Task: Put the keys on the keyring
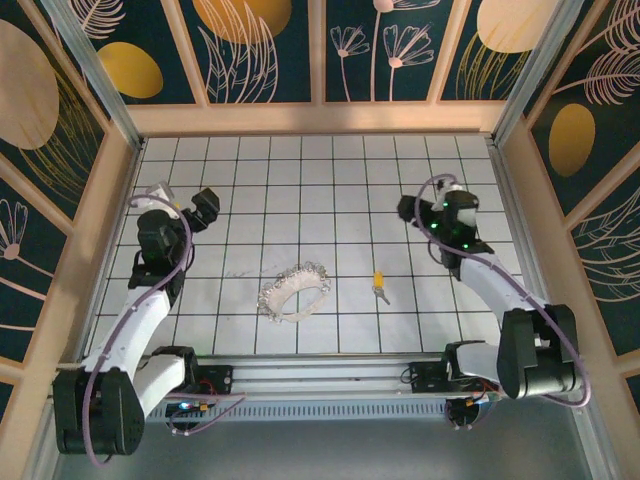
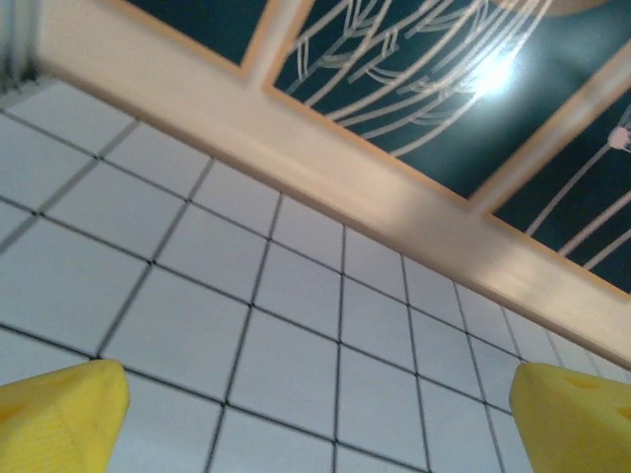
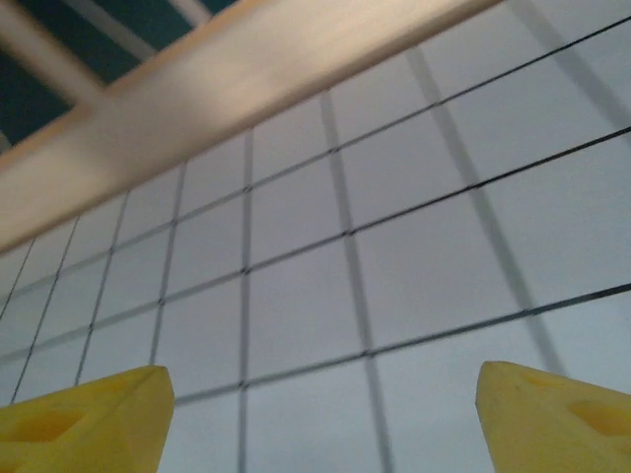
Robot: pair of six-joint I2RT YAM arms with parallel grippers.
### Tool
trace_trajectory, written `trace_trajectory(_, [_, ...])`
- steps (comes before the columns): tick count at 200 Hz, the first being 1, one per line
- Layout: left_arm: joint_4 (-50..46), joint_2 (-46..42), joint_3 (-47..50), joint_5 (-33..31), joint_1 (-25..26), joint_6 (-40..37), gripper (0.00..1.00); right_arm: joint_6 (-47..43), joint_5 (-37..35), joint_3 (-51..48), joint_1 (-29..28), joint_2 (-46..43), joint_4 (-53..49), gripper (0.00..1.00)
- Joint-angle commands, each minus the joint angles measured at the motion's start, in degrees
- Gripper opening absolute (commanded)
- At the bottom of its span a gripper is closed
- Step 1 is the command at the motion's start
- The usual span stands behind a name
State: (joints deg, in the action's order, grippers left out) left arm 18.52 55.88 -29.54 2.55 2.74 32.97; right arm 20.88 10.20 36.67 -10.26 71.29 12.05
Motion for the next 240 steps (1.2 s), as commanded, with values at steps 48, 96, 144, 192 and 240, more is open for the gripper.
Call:
trace_trajectory(48, [-3.8,0.1,4.1,2.8,13.7,11.5,0.98,9.6,-3.7,-2.8,-24.6,4.4,-3.3,0.74])
trace_trajectory(96, [-4.4,9.7,0.3,-1.3,23.4,10.7,0.98,17.4,-7.7,-4.4,-32.8,9.1,-3.3,0.68])
trace_trajectory(144, [-3.7,14.3,-0.6,-3.5,25.1,10.4,0.99,20.9,-7.4,-5.9,-36.6,9.9,-3.2,0.64])
trace_trajectory(192, [-5.7,14.3,-1.5,-3.9,25.1,9.1,0.98,12.5,-6.6,-5.4,-39.8,9.7,-4.4,0.59])
trace_trajectory(240, [-6.7,14.2,-2.2,-2.9,25.2,9.4,0.99,9.9,-5.5,-3.2,-40.5,11.2,-7.1,0.54])
